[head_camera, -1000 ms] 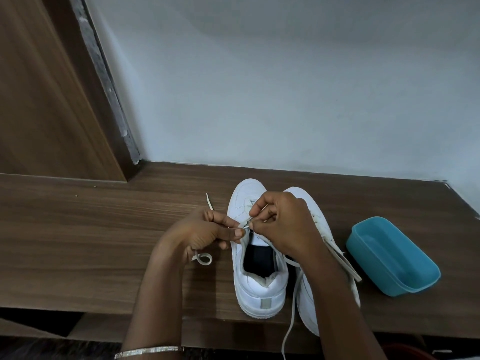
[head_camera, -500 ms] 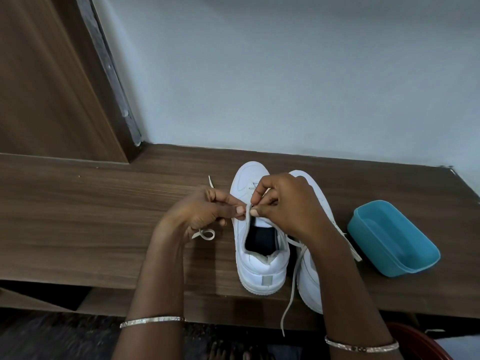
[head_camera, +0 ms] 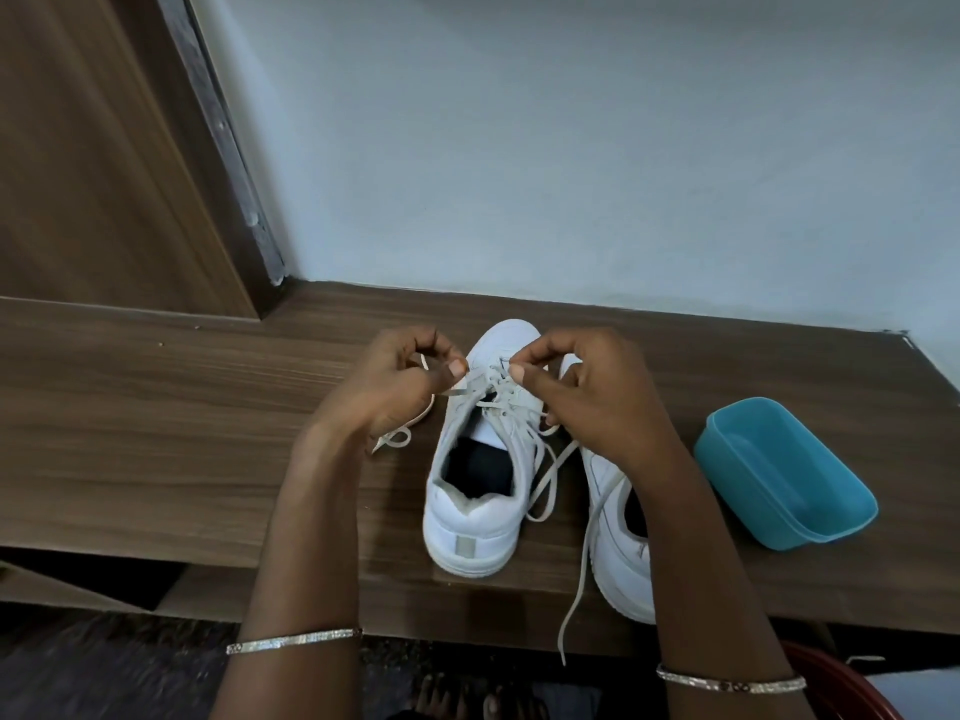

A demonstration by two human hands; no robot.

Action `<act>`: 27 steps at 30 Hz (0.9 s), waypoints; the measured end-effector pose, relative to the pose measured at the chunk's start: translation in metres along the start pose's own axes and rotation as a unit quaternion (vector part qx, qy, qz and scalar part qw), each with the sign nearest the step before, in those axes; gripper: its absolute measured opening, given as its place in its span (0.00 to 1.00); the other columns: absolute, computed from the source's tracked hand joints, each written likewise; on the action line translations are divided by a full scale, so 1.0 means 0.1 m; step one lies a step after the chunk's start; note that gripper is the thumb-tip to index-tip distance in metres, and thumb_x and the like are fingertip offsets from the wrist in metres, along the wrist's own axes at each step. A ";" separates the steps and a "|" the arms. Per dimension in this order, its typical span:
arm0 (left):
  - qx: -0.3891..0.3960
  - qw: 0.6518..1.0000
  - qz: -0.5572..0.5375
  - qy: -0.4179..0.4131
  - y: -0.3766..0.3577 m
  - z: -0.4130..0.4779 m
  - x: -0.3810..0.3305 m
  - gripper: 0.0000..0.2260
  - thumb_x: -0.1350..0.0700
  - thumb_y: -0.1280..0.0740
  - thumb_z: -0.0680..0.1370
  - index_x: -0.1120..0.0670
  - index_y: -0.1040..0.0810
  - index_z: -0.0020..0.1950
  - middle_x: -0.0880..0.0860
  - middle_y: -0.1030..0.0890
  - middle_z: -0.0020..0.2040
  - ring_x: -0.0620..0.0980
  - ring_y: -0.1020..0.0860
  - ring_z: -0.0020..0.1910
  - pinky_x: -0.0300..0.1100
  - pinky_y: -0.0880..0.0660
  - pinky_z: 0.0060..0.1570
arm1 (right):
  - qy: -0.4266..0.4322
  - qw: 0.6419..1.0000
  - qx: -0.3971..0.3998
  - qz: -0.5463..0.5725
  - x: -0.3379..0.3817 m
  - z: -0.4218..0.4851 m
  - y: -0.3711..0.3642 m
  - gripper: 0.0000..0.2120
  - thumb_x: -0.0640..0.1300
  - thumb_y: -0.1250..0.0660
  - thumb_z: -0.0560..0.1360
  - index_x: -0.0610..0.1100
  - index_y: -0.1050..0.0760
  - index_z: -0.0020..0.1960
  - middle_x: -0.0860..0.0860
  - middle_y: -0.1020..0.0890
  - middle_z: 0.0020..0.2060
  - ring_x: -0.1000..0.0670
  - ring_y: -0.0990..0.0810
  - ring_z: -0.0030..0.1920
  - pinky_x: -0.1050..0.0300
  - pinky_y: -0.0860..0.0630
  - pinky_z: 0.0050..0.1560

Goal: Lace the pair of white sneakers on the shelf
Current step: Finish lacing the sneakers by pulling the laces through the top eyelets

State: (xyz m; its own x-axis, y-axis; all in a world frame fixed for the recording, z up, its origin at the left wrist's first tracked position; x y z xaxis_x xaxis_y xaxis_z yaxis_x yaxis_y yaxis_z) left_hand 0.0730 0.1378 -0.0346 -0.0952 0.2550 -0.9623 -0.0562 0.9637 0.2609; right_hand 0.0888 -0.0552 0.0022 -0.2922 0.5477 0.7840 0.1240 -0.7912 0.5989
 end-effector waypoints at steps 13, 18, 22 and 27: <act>0.022 0.993 -0.048 -0.105 -0.12 -0.04 -0.27 0.08 0.65 0.35 0.80 0.54 0.23 0.44 0.50 0.24 0.37 0.47 0.27 0.37 0.35 0.30 0.36 | -0.025 0.996 0.067 -0.046 0.03 -0.01 -0.45 0.11 0.54 0.21 0.68 0.50 0.15 0.47 0.59 0.20 0.35 0.64 0.22 0.38 0.71 0.33 0.35; -0.038 0.978 -0.121 -0.167 0.09 -0.13 -0.49 0.04 0.65 0.38 0.82 0.58 0.27 0.49 0.51 0.25 0.40 0.41 0.25 0.37 0.30 0.30 0.36 | -0.052 0.995 0.081 -0.036 -0.02 -0.02 -0.43 0.13 0.51 0.19 0.67 0.51 0.15 0.50 0.58 0.20 0.38 0.61 0.22 0.39 0.68 0.33 0.37; -0.135 0.942 -0.257 -0.169 0.39 -0.16 -0.41 0.08 0.61 0.39 0.83 0.51 0.27 0.46 0.47 0.22 0.40 0.44 0.22 0.42 0.38 0.28 0.46 | -0.060 0.994 0.083 -0.028 -0.04 -0.03 -0.43 0.13 0.48 0.19 0.66 0.51 0.16 0.50 0.55 0.19 0.42 0.55 0.20 0.43 0.62 0.28 0.42; -0.163 0.916 -0.361 -0.069 0.50 -0.15 -0.15 0.10 0.59 0.41 0.84 0.51 0.28 0.44 0.48 0.24 0.32 0.43 0.28 0.26 0.39 0.24 0.29 | -0.068 0.994 0.086 -0.015 -0.06 -0.04 -0.44 0.13 0.48 0.19 0.66 0.51 0.16 0.49 0.55 0.20 0.41 0.55 0.20 0.43 0.62 0.28 0.42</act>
State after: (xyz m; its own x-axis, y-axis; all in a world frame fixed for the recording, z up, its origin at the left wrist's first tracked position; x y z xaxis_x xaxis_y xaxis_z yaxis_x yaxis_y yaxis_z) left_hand 0.0567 0.1810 -0.0061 0.2094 -0.4099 -0.8878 -0.3500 0.8164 -0.4594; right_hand 0.0814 -0.0251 -0.0294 -0.1698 0.6117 0.7726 0.2801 -0.7217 0.6330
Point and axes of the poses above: each hand's wrist, its own z-axis towards the middle knuckle, its own y-axis out of the back of the hand, x = y × z, the point moved 7 cm from there along z, towards the middle knuckle
